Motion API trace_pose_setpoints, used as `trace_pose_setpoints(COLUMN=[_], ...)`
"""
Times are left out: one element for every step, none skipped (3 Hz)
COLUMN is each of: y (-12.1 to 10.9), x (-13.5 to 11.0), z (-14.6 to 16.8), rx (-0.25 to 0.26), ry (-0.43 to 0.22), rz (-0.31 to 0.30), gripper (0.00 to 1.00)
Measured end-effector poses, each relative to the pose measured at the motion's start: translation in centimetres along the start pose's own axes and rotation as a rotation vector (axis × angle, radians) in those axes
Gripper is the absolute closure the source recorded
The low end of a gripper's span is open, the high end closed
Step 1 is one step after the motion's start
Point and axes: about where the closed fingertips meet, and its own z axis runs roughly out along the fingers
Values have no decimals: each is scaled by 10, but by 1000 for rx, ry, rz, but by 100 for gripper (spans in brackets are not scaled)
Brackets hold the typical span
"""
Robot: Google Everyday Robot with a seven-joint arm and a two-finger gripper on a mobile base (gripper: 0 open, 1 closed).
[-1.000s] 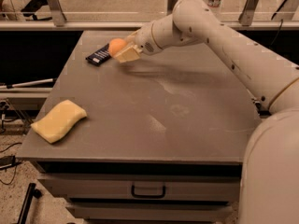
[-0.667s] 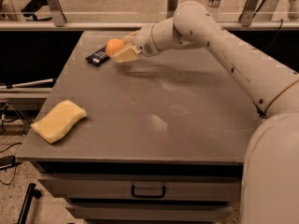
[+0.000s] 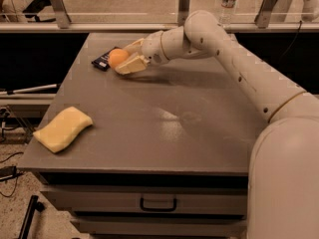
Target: Move orange near rxbar blueberry
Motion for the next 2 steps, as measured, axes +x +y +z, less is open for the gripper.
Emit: trace_pose_setpoints(y=[3, 6], x=[5, 5], z=[4, 6], rx=[8, 21], ry=[24, 45], rz=[-30, -40], gripper=[0, 0])
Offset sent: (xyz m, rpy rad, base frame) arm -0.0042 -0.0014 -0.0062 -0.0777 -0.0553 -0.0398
